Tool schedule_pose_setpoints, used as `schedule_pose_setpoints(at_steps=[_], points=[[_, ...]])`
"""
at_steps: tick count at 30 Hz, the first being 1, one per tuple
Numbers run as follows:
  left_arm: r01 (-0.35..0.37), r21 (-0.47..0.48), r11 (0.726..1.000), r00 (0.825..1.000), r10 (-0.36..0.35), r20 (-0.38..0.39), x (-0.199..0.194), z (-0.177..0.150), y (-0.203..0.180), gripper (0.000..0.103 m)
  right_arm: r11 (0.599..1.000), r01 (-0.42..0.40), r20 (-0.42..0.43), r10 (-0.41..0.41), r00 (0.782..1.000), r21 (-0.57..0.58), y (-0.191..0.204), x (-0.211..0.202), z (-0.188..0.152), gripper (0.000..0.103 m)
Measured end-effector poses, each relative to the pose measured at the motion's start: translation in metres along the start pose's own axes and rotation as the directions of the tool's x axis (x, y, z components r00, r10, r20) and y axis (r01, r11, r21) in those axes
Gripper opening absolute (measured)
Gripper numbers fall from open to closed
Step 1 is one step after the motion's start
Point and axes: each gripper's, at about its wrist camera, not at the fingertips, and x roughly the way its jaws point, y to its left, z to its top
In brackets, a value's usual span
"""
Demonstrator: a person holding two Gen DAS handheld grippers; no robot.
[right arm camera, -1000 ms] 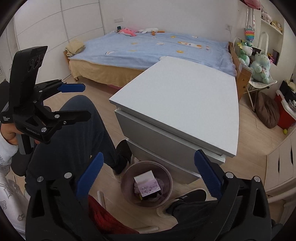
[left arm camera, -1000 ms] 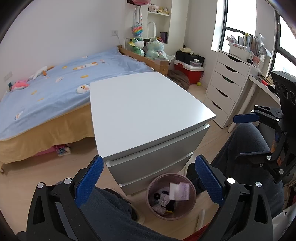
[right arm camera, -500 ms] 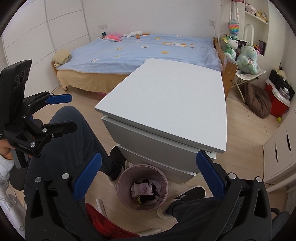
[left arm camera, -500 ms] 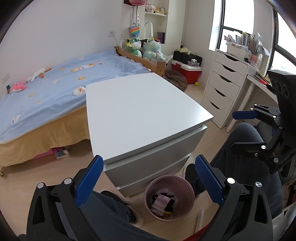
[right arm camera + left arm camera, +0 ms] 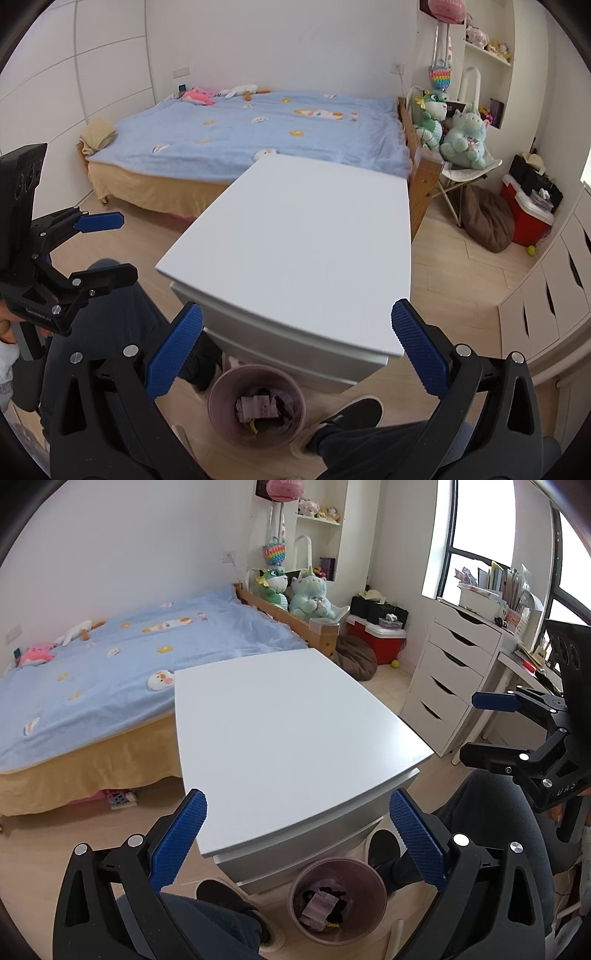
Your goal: Collect trash
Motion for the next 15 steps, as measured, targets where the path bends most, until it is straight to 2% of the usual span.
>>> schedule_pose_setpoints(at_steps=[7, 15], points=[[0.005, 0.036, 0.999, 1.000, -0.006, 0.024, 0.006, 0.026, 0.000, 0.095, 1.000, -0.004, 0.042, 0.004, 0.999, 0.006, -0.009, 0.005, 0.031, 0.100], [0.013, -0.006, 1.000, 0.999, -0.013, 0.039, 0.016, 0.041, 0.010, 0.097, 1.000, -0.017, 0.052, 0.017, 0.999, -0.003, -0.012, 0.010, 0.049, 0.100]])
